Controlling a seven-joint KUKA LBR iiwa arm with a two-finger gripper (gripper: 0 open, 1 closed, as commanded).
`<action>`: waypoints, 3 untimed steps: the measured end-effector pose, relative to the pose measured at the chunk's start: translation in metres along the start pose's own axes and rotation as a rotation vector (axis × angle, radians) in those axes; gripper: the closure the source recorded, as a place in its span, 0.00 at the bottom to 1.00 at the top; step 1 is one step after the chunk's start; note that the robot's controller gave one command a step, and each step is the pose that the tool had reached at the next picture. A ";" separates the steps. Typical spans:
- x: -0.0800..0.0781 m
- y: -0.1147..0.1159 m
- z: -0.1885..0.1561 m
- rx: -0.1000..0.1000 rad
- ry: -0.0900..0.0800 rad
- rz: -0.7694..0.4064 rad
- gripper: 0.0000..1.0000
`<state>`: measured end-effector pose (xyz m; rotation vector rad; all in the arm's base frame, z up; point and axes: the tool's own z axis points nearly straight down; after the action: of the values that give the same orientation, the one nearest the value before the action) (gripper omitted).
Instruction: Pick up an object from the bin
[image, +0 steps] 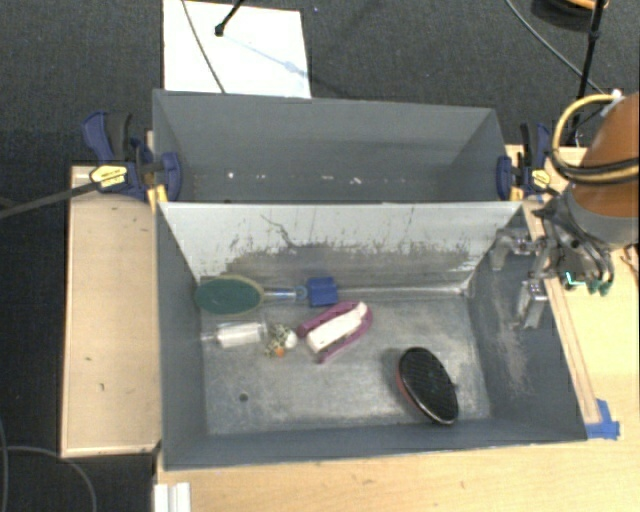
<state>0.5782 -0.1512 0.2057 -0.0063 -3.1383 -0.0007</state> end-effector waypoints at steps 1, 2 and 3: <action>0.044 0.044 0.104 -0.003 0.004 -0.054 0.00; 0.078 0.096 0.116 -0.002 -0.001 -0.126 0.00; 0.094 0.147 0.136 -0.002 -0.005 -0.022 0.00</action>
Offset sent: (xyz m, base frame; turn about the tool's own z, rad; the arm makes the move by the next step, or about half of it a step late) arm -0.0423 0.0419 -0.0996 -0.0510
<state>0.4840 -0.0036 0.0697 0.0285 -3.1436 -0.0042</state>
